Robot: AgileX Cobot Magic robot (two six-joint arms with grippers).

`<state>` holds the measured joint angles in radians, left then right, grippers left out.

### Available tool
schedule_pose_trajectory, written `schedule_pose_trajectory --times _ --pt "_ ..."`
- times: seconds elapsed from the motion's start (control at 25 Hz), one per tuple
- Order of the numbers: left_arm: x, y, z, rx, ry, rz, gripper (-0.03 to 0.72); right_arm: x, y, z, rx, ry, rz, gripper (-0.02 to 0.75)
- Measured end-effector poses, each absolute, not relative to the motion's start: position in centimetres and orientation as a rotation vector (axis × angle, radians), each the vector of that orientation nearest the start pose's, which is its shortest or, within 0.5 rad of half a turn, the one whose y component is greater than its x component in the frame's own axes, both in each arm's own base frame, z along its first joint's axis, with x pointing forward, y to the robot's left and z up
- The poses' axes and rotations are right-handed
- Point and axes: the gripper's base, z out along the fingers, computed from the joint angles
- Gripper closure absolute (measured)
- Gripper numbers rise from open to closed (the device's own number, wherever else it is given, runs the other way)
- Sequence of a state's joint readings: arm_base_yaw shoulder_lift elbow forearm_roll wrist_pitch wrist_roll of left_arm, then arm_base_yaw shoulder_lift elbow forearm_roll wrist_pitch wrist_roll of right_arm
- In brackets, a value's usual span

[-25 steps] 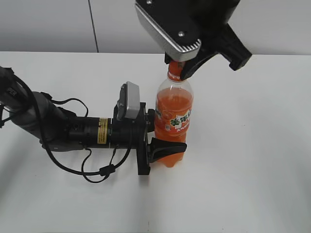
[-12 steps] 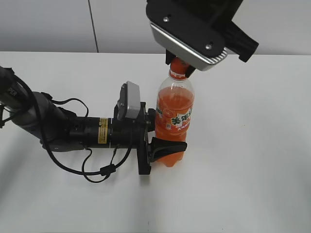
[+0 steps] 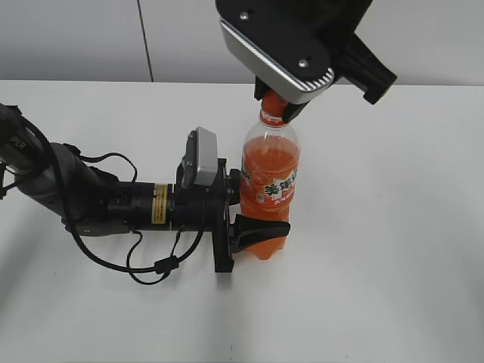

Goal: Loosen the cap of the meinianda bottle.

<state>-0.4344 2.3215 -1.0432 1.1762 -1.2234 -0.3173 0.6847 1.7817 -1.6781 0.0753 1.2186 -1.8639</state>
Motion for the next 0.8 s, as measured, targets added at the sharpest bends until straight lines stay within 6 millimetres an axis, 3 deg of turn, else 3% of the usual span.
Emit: schedule_pose_trajectory --times 0.2,0.36,0.8 --pt "30.81 -23.0 6.18 1.32 1.342 -1.054 0.294 28.85 24.41 32.32 -2.615 1.024 -0.142 0.461" --pt "30.81 -23.0 6.18 1.322 1.337 -1.052 0.294 28.78 24.48 32.3 -2.57 1.117 -0.109 0.374" --pt "30.81 -23.0 6.18 1.323 1.336 -1.051 0.295 28.64 24.66 32.32 -2.532 1.173 -0.066 0.35"
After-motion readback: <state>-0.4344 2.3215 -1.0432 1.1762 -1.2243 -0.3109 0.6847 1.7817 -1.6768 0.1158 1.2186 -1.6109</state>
